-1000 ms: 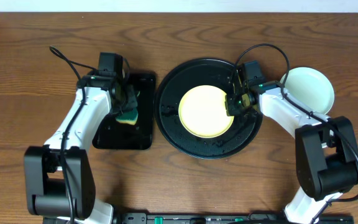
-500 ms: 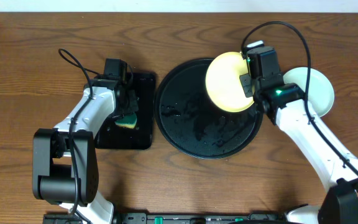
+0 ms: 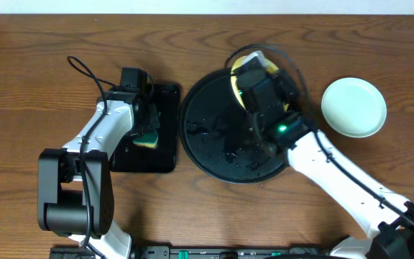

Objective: Clean dirty plates on tray and stack at the side

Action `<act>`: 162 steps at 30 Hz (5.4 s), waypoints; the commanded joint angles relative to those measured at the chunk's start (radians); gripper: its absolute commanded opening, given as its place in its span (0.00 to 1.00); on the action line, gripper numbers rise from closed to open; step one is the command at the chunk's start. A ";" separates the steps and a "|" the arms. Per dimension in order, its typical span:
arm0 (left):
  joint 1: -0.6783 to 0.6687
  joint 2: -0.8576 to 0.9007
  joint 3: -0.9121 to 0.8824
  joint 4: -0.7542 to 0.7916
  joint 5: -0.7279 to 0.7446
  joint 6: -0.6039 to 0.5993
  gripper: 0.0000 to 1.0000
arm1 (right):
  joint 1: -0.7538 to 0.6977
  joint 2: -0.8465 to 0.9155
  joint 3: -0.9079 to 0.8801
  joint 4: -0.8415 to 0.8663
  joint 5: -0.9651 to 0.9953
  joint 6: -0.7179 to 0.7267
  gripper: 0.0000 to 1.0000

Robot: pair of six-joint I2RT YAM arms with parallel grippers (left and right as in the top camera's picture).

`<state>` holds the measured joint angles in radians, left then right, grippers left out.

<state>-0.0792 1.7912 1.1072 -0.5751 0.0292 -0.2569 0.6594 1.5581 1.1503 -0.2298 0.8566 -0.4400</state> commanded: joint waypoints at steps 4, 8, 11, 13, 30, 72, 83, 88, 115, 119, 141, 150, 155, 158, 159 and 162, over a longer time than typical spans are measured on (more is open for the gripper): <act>0.006 0.012 -0.004 0.005 -0.016 0.016 0.07 | 0.075 -0.015 0.014 0.055 0.113 -0.167 0.01; 0.006 0.012 -0.004 0.005 -0.016 0.016 0.07 | 0.089 -0.015 0.014 0.066 0.121 -0.194 0.01; 0.006 0.012 -0.004 0.005 -0.016 0.016 0.07 | 0.089 -0.015 0.014 0.069 0.121 -0.194 0.01; 0.006 0.012 -0.004 0.005 -0.016 0.016 0.07 | 0.089 -0.015 0.014 0.076 0.123 -0.194 0.01; 0.006 0.012 -0.004 0.006 -0.016 0.016 0.07 | -0.199 -0.015 0.014 -0.171 -0.232 0.579 0.01; 0.006 0.012 -0.004 0.005 -0.016 0.016 0.07 | -0.951 -0.008 -0.185 -0.211 -0.648 1.362 0.01; 0.006 0.012 -0.004 0.005 -0.016 0.016 0.07 | -0.962 -0.008 -0.336 -0.059 -0.618 1.457 0.01; 0.006 0.012 -0.004 0.005 -0.016 0.016 0.07 | -0.962 -0.008 -0.340 -0.057 -0.602 1.457 0.01; 0.018 -0.027 0.071 -0.087 -0.016 0.008 0.78 | -0.750 -0.018 -0.144 -0.167 -0.909 0.541 0.99; 0.018 -0.096 0.096 -0.172 -0.015 -0.006 0.78 | -0.690 -0.027 -0.061 -0.317 -0.906 0.502 0.99; 0.016 -0.864 -0.302 -0.151 0.040 0.030 0.79 | -0.658 -0.610 -0.290 -0.439 -0.909 0.491 0.99; 0.016 -1.088 -0.383 -0.127 0.029 0.013 0.80 | -0.658 -0.814 -0.455 -0.483 -0.906 0.491 0.99; 0.016 -1.084 -0.383 -0.127 0.029 0.013 0.80 | -0.658 -0.812 -0.460 -0.599 -0.906 0.491 0.99; 0.016 -1.080 -0.383 -0.127 0.030 0.013 0.80 | -0.658 -0.812 -0.460 -0.655 -0.906 0.491 0.99; 0.016 -1.080 -0.383 -0.127 0.030 0.013 0.80 | -0.658 -0.812 -0.460 -0.667 -0.906 0.491 0.99; 0.016 -1.080 -0.383 -0.127 0.030 0.013 0.80 | -0.658 -0.812 -0.460 -0.692 -0.906 0.491 0.99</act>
<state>-0.0662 0.7113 0.7345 -0.7055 0.0532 -0.2420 -0.0048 0.7506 0.6941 -0.9131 -0.0528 0.0628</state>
